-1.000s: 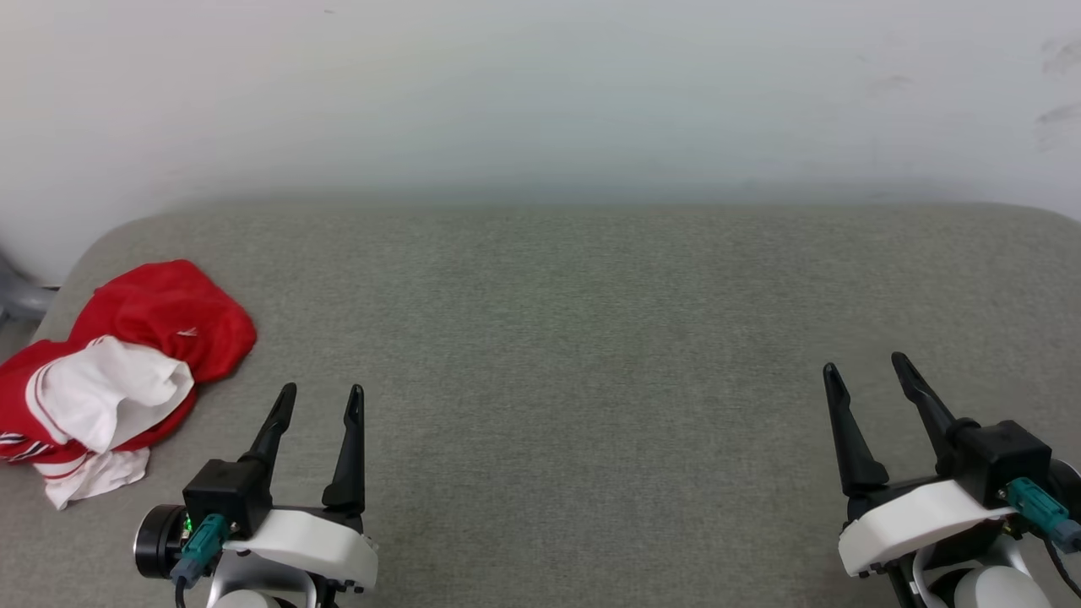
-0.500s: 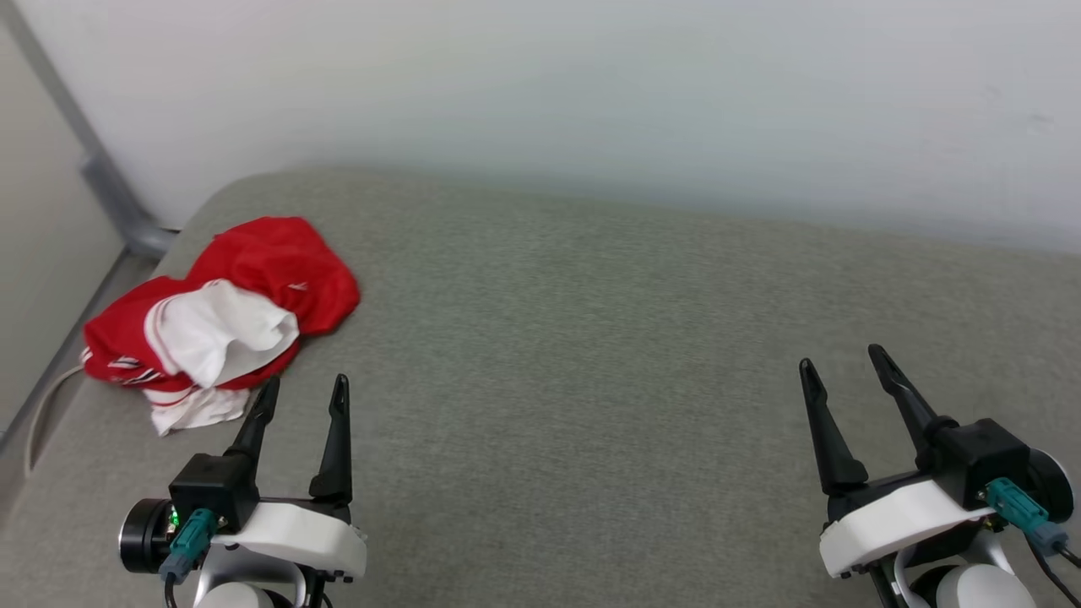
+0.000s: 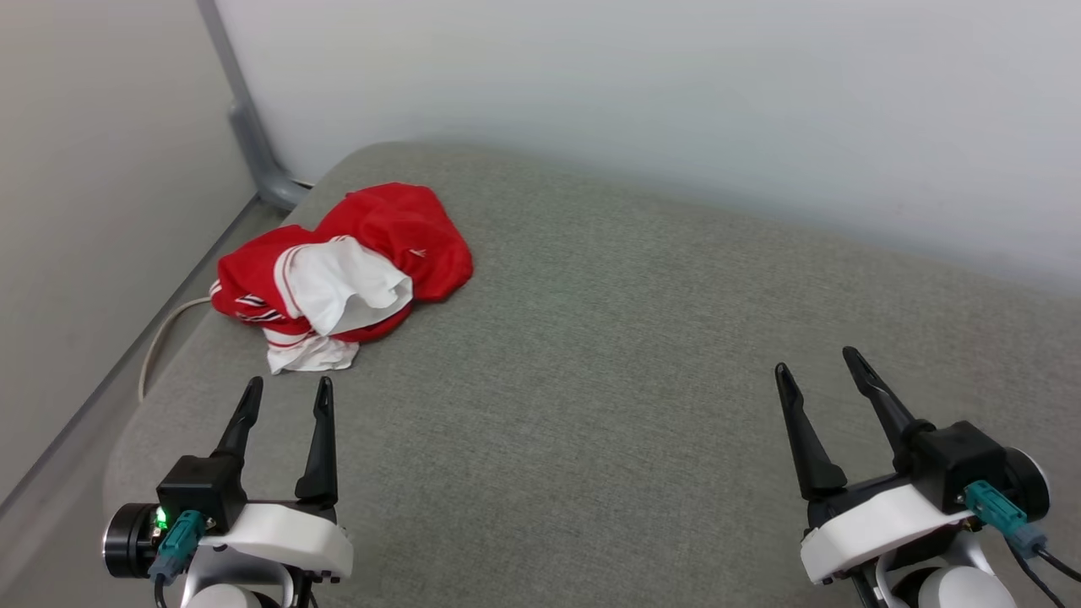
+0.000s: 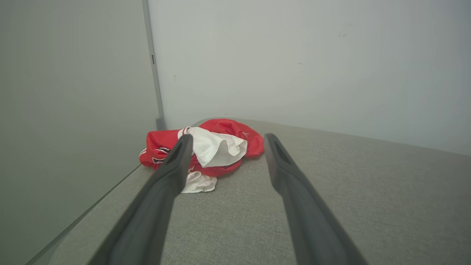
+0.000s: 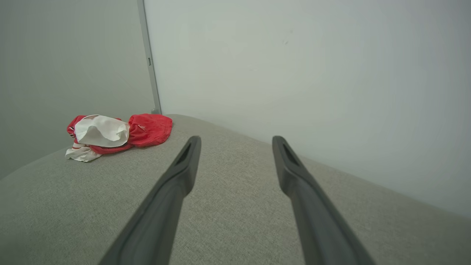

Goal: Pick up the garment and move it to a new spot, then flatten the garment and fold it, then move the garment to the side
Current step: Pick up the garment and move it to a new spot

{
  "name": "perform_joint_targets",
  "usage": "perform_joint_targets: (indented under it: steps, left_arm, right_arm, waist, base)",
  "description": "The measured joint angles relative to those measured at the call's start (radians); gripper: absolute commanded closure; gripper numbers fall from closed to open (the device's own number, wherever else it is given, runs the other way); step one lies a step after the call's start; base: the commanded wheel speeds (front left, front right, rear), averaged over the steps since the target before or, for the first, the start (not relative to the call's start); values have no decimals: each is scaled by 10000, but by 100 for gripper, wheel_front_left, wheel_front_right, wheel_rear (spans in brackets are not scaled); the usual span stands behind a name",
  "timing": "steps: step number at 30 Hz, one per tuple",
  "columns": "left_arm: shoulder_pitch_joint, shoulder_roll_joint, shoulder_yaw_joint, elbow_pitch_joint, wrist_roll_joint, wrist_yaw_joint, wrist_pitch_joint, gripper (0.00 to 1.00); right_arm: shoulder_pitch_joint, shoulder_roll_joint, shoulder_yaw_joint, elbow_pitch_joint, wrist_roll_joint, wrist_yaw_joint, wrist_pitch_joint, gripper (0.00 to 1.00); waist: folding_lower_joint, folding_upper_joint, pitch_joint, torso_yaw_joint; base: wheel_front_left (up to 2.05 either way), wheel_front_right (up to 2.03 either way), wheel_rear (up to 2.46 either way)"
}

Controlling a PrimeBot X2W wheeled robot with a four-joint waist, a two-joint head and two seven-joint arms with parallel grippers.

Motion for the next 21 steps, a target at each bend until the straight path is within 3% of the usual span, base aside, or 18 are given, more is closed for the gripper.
perform_joint_targets:
  steps: [8,21]
  left_arm:
    - [4,-4,46,-25,-8,0,0,0]
    - [-764,111,-245,562,-575,-2,0,0]
  right_arm:
    - [-2,27,59,10,0,0,-46,0]
    - [-175,-61,-56,-174,-10,0,178,0]
  waist:
    - [0,0,2,475]
    - [-1,0,511,403]
  base:
    - [0,0,0]
    - [0,0,0]
